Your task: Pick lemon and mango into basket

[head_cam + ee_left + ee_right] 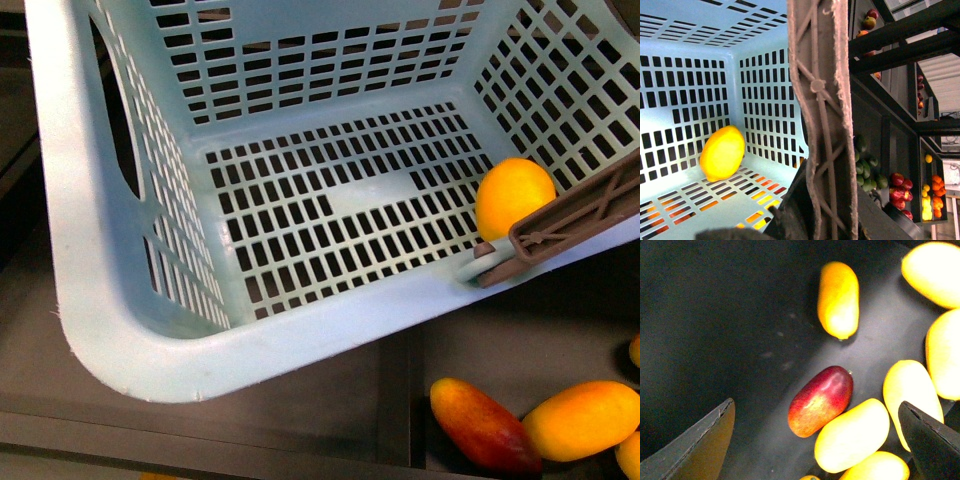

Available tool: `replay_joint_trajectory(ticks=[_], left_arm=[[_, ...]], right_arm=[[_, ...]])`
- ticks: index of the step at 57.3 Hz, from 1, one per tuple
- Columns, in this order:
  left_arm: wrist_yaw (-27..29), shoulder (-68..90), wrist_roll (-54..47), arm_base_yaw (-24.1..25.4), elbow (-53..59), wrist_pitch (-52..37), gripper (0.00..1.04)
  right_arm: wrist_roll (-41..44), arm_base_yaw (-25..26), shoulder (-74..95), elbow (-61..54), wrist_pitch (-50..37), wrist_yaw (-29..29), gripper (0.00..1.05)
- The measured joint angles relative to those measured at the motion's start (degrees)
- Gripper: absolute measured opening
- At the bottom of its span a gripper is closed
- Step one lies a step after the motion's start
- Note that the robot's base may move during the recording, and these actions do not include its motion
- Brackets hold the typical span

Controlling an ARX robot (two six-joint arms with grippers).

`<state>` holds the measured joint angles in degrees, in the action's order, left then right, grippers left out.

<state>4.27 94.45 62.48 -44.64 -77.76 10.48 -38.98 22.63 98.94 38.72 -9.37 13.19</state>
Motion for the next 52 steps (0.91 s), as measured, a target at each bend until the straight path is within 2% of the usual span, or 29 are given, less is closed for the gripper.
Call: replay_joint_trajectory(ticks=[18,35,52], left_arm=[[0.15,0.00,0.02,-0.04,0.00,0.00,0.07],[0.20,0.00,-0.04,-0.04,0.00,0.00,0.07],[0.22,0.00,-0.04,-0.04,0.00,0.00,0.07]], right_arm=[[-7.89,0.50,16.50,2.69,-5.86,-0.85,0.96],[-10.40,0.61,25.46,6.01,-8.74,-1.16,0.96],[-12.22,-1.31,32.17,10.64,-8.94,-0.72,0.96]])
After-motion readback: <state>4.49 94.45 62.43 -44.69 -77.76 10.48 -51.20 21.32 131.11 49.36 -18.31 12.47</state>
